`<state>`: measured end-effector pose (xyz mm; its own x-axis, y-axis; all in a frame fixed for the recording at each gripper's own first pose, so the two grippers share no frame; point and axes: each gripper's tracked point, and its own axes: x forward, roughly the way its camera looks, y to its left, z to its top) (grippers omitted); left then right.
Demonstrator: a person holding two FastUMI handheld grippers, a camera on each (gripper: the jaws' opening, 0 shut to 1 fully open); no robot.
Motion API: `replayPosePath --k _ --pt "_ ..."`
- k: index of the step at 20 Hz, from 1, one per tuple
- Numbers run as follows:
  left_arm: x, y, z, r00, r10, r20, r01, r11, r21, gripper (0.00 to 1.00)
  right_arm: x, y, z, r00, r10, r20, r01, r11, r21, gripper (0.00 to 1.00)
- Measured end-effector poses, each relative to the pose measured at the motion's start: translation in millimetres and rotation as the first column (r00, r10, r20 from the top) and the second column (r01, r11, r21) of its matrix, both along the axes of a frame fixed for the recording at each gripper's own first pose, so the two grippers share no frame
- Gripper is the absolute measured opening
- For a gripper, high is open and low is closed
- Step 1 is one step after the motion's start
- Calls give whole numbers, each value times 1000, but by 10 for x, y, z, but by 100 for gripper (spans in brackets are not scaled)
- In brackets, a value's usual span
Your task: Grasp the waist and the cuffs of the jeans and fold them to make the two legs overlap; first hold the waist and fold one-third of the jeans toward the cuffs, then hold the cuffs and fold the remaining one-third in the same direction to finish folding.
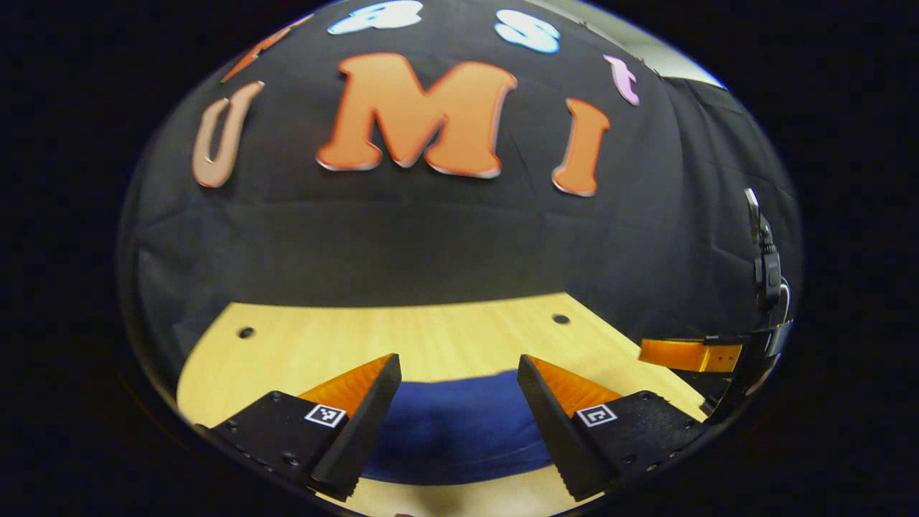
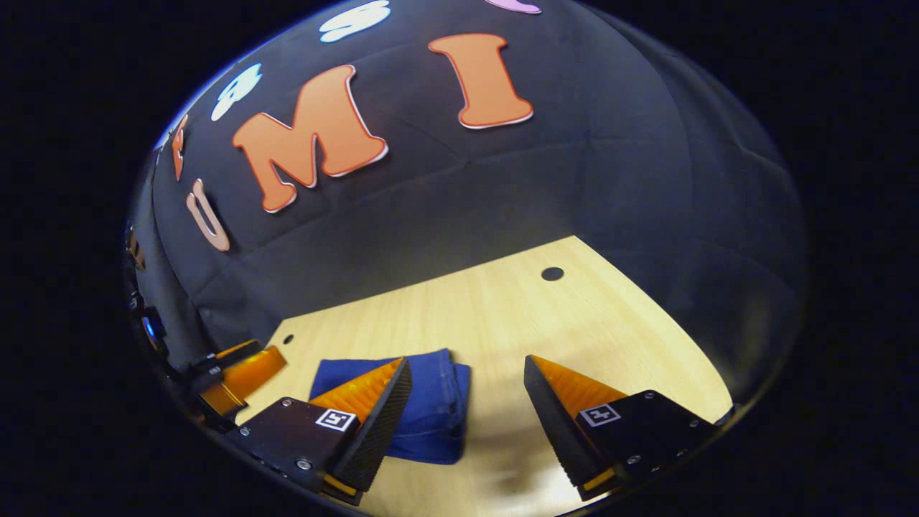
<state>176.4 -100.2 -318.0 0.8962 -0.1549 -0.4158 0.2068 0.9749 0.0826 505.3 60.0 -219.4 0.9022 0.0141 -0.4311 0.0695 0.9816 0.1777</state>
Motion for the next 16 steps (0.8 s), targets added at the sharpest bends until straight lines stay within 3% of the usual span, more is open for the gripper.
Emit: replayPosePath --k 3,5,7,11,14,16 --pt "-81 794 439 984 124 125 -129 991 33 100 -14 279 258 995 47 87 -44 998 -41 97" --pt "-120 1183 642 968 163 190 -170 985 21 99 -36 434 385 991 66 117 -60 997 -50 97" --pt "-197 1416 767 959 176 222 -179 984 -6 97 -45 494 494 986 70 152 -60 996 -68 97" --pt "-288 1954 912 927 292 236 -297 955 -13 97 42 540 576 979 95 179 -76 991 -110 97" --pt "-340 2113 1024 901 334 276 -345 939 -9 97 130 543 610 977 104 186 -82 989 -124 97" --pt "-330 2093 1059 902 330 279 -340 940 -12 97 176 520 642 975 105 196 -79 988 -134 97"
